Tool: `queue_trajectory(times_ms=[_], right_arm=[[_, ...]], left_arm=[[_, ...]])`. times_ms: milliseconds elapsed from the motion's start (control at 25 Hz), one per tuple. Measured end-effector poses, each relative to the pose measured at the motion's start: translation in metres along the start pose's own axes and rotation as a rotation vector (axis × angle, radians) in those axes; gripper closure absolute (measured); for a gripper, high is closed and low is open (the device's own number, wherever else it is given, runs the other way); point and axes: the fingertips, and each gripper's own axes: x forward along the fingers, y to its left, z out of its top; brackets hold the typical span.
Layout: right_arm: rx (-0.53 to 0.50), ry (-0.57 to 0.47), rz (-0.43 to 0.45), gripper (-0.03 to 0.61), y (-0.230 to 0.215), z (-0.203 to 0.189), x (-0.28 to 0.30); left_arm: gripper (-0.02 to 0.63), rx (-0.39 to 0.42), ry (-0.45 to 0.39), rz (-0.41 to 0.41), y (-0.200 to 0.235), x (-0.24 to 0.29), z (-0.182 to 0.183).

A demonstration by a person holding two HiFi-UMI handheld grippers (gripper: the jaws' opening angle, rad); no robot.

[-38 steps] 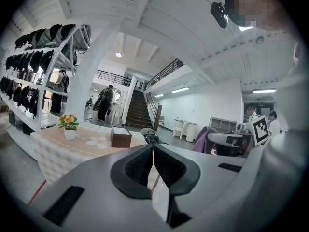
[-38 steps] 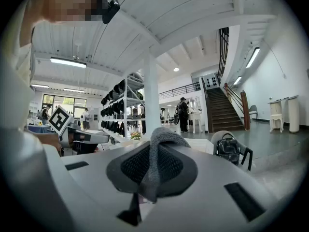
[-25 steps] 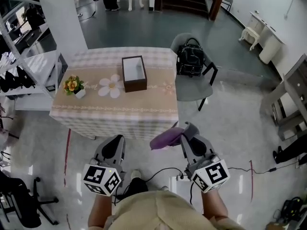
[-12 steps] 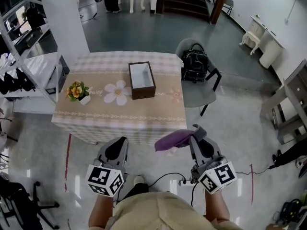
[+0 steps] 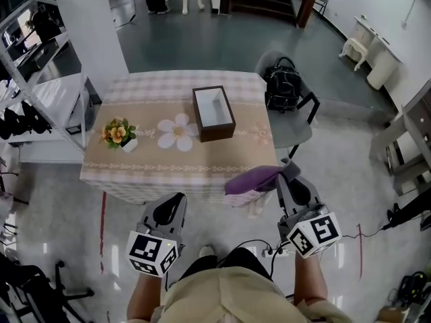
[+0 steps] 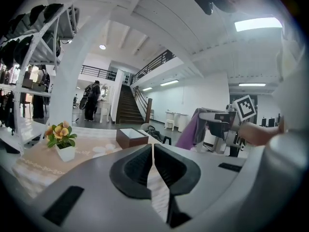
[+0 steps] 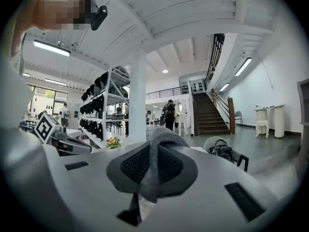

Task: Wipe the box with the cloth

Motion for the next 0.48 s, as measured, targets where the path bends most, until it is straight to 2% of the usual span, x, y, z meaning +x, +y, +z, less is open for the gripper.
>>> queue_trajectory(times_ms=[280, 480], right_arm=[[-0.04, -0.017, -0.03, 0.541, -0.017, 0.011, 0.028], [-0.147, 0.003, -0.018, 0.54, -0.049, 0.014, 0.076]], left_arm=[[0.588, -0.04, -0.014, -0.013, 0.019, 0.019, -0.001], [0.588, -0.014, -0.01, 0.003, 0.026, 0.046, 0.004]])
